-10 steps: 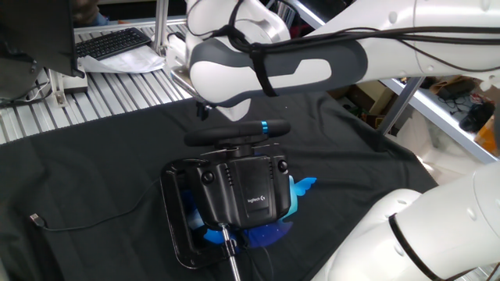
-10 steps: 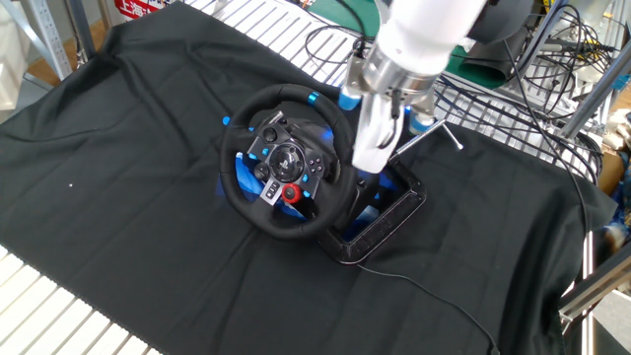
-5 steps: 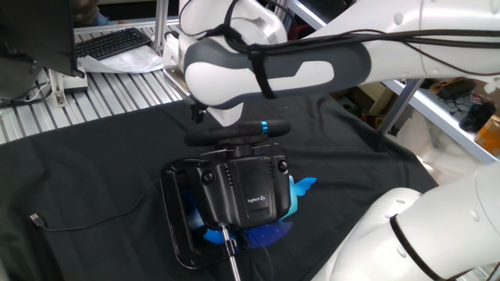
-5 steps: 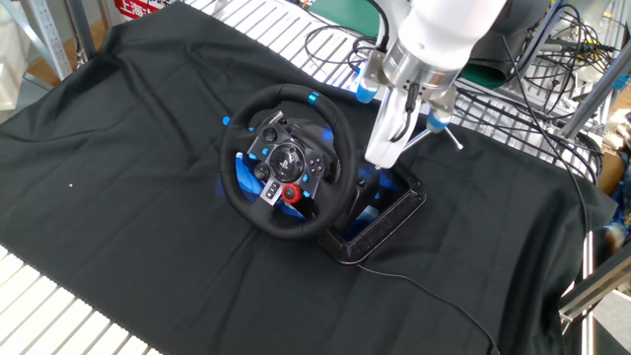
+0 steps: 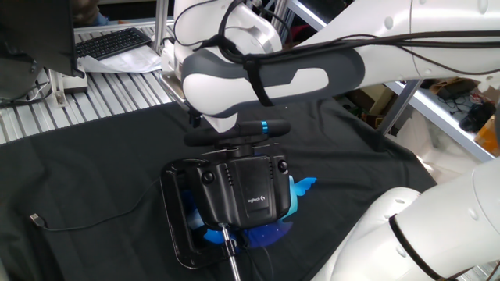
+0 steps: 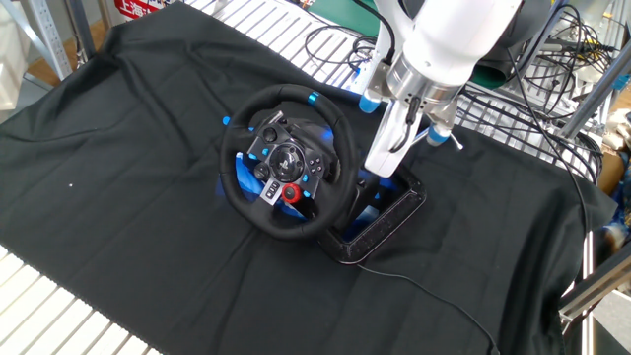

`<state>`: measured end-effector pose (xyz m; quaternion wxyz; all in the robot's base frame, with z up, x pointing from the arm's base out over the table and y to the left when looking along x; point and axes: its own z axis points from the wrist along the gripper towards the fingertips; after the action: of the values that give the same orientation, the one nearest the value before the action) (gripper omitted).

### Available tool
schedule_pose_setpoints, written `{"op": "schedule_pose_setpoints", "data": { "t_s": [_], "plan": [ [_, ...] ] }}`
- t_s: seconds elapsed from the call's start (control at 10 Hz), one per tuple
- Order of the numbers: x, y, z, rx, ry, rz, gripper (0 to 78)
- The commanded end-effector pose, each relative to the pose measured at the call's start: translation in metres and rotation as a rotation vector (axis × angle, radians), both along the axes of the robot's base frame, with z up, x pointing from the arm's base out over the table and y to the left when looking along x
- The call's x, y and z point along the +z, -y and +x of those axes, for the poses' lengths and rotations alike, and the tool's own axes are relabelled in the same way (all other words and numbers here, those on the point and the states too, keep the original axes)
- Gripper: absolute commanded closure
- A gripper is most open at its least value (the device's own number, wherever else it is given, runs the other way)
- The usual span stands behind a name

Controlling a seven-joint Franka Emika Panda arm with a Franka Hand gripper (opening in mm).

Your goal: Rotate the steering wheel 90 degrees counterclockwise

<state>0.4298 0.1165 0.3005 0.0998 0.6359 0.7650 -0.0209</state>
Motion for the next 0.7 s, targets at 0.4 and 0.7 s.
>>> {"op": "schedule_pose_setpoints", "data": {
  "t_s": [0.4, 0.7],
  "plan": [
    [-0.0024, 0.0023, -0.0006, -0.039, 0.025, -0.012, 77.6],
    [-0.0050, 0.0052, 0.0003, -0.042, 0.034, -0.017, 77.6]
  ]
}}
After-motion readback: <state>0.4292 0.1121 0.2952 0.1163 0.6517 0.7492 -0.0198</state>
